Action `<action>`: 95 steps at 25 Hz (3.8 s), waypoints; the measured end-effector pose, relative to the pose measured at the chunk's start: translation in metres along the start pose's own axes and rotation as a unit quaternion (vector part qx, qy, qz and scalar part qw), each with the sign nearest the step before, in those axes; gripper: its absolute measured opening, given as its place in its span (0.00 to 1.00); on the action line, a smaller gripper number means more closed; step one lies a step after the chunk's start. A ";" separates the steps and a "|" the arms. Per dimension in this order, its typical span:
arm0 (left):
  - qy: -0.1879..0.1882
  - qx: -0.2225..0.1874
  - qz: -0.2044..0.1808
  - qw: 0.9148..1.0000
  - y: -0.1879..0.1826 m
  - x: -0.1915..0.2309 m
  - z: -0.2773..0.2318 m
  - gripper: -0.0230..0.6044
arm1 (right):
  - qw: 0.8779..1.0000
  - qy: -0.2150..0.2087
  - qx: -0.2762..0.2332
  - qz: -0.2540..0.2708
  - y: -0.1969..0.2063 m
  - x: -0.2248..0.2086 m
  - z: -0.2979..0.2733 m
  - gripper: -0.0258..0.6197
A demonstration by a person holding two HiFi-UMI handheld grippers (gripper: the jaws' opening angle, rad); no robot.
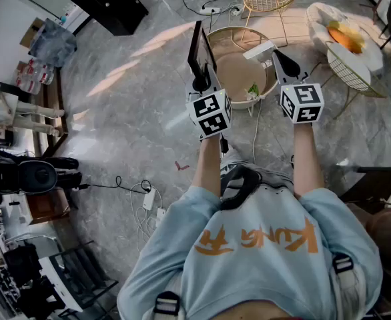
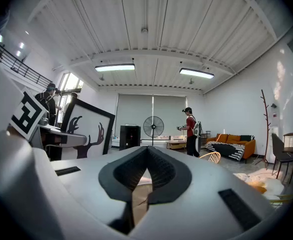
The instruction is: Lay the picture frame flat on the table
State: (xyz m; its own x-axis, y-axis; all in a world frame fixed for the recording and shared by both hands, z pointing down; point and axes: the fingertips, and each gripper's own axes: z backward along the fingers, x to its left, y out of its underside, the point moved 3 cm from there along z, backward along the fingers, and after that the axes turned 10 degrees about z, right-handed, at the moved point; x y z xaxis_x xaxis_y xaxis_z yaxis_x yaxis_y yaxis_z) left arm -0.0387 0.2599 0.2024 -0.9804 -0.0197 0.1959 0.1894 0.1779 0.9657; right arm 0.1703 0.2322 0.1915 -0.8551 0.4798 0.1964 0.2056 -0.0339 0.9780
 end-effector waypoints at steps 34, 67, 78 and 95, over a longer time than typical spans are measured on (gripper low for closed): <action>0.010 0.004 0.001 1.000 -0.008 0.018 -0.043 0.08 | 0.999 0.034 -0.008 -0.028 0.000 -0.031 -0.035 0.04; 0.017 0.127 0.102 0.986 0.044 0.142 -0.357 0.08 | 0.993 0.046 0.112 -0.010 0.070 -0.072 -0.332 0.04; 0.048 0.196 0.102 0.974 0.093 0.115 -0.405 0.08 | 0.982 0.058 0.175 -0.037 0.127 -0.095 -0.350 0.04; -0.003 0.239 0.129 0.962 0.131 0.065 -0.453 0.08 | 0.977 -0.018 0.200 -0.070 0.195 -0.171 -0.395 0.04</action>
State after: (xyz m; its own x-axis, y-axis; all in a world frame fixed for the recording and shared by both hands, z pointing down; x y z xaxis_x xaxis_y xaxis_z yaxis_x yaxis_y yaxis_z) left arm -0.0534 -0.1633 0.4189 -0.9049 0.0912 0.4156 0.3811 0.6083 0.6962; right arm 0.1681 -0.2029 0.3764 -0.8723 0.4859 0.0537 0.2640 0.3757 0.8883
